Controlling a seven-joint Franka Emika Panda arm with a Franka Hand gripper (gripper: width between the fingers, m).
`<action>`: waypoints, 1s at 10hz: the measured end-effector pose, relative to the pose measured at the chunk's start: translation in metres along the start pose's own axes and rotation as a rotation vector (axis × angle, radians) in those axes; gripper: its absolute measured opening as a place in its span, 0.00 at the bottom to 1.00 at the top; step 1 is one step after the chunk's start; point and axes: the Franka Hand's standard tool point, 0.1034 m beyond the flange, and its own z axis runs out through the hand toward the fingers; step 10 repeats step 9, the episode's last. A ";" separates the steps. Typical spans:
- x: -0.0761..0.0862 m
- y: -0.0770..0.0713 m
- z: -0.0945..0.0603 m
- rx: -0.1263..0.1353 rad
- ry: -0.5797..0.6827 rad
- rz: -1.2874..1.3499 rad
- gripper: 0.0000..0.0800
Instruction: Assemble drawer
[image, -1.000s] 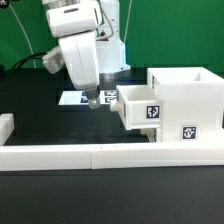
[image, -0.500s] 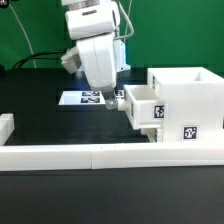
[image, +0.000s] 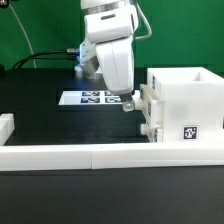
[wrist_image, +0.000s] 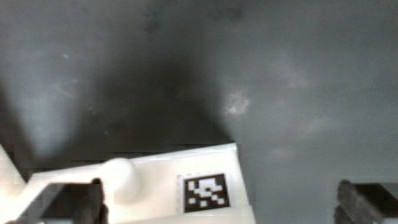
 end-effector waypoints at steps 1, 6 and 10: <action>0.005 -0.001 0.002 0.002 0.002 0.003 0.81; 0.007 -0.002 0.002 0.004 0.002 0.017 0.81; 0.006 -0.002 0.002 0.004 0.002 0.018 0.81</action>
Offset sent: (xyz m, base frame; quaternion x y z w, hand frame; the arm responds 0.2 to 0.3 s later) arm 0.0063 0.0021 0.0017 0.0036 -0.0079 0.0048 1.0000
